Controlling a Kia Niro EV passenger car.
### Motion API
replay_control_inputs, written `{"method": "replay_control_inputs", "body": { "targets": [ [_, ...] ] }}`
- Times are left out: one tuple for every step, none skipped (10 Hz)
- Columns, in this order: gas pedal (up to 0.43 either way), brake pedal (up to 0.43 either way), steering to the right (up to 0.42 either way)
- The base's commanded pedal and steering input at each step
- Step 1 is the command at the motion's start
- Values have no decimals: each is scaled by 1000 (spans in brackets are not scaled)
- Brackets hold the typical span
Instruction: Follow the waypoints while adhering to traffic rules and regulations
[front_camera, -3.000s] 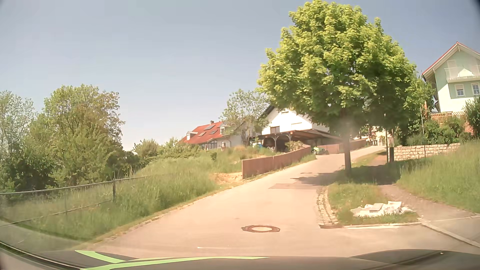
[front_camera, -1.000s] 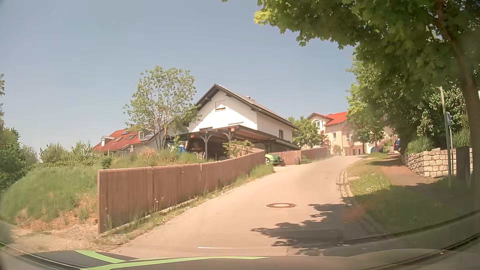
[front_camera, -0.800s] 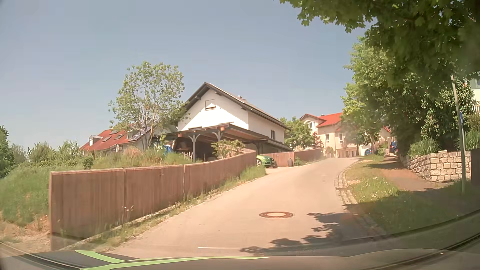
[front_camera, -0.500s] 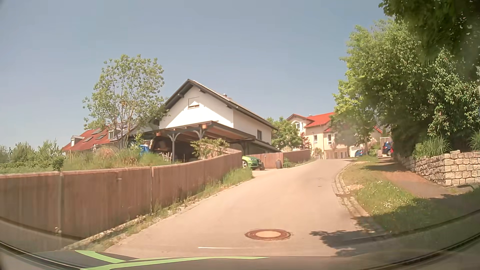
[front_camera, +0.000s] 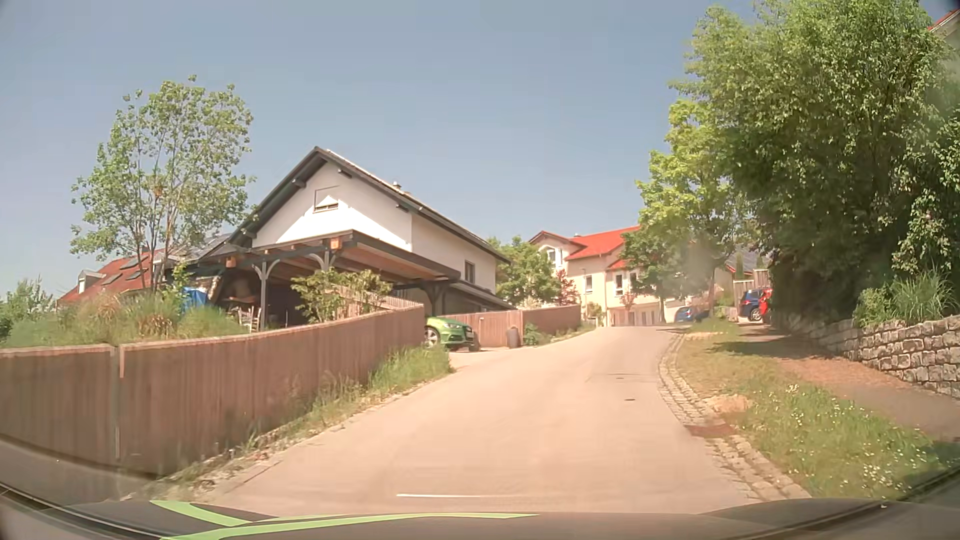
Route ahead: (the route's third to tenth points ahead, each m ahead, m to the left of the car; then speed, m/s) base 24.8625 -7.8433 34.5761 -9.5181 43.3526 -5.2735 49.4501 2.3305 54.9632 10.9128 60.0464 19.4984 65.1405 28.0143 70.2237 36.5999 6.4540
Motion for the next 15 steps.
{"method": "replay_control_inputs", "body": {
  "targets": [
    [209,0,111],
    [209,0,111],
    [209,0,111],
    [209,0,111],
    [220,0,111],
    [220,0,111],
    [220,0,111],
    [220,0,110],
    [220,0,110],
    [220,0,110],
    [220,0,108],
    [220,0,105],
    [228,0,100],
    [248,0,98],
    [248,0,97]
  ]
}}
